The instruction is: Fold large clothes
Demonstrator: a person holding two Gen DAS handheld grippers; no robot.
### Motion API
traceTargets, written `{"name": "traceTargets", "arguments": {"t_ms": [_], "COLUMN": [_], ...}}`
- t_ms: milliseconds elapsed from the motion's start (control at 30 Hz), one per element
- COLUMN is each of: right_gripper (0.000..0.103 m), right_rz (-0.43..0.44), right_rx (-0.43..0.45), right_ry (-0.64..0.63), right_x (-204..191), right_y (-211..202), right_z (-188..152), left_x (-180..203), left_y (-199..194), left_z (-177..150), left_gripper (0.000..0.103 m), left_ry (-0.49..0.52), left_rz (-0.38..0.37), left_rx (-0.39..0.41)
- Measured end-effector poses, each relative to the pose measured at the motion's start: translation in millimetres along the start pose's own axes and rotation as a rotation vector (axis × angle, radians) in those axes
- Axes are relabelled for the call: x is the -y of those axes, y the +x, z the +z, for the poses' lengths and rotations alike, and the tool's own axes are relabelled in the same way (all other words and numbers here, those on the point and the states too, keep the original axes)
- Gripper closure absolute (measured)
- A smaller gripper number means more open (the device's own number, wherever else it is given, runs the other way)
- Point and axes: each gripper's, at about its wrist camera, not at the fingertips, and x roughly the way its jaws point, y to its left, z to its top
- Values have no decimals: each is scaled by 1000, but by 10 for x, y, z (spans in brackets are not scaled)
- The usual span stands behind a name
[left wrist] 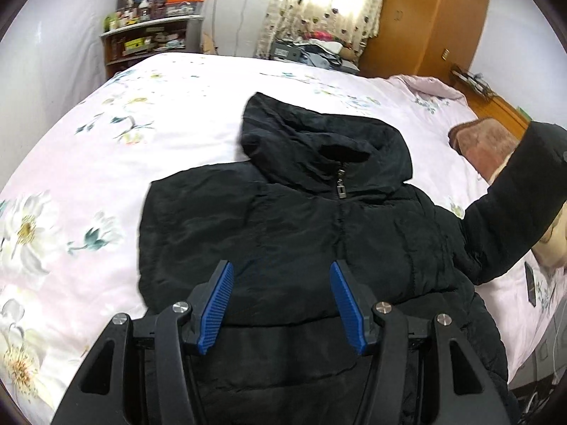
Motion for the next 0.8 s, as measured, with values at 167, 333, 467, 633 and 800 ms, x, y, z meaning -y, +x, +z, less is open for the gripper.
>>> {"name": "traceTargets", "arguments": {"t_ms": [167,333,467,633,800], "right_gripper": [94,94,94,94,77], "right_rz": [80,133,155,159,162], "right_rx": [-80,-179,-281,-406,-538], "right_ry": [-41,-89,-121,-168,-196], "right_x": [-499,-876,-1079,-1242,-1278], "right_y": [302,663,1026,1475,1864], "right_z": [-259,-603,-984,-1448,-1898], "left_x": [-225,-449,-560,-658,-680], "left_y": [-90,-174,-222,-255,-237], "left_z": [-68,-128,-166,-207,-215], "left_gripper": [44,44,44,44,44], "left_ry": [-47,-96,-115,-132,-135], "left_rz": [10,17,25,26,26], "left_rx": [5,16,23,25,8]}}
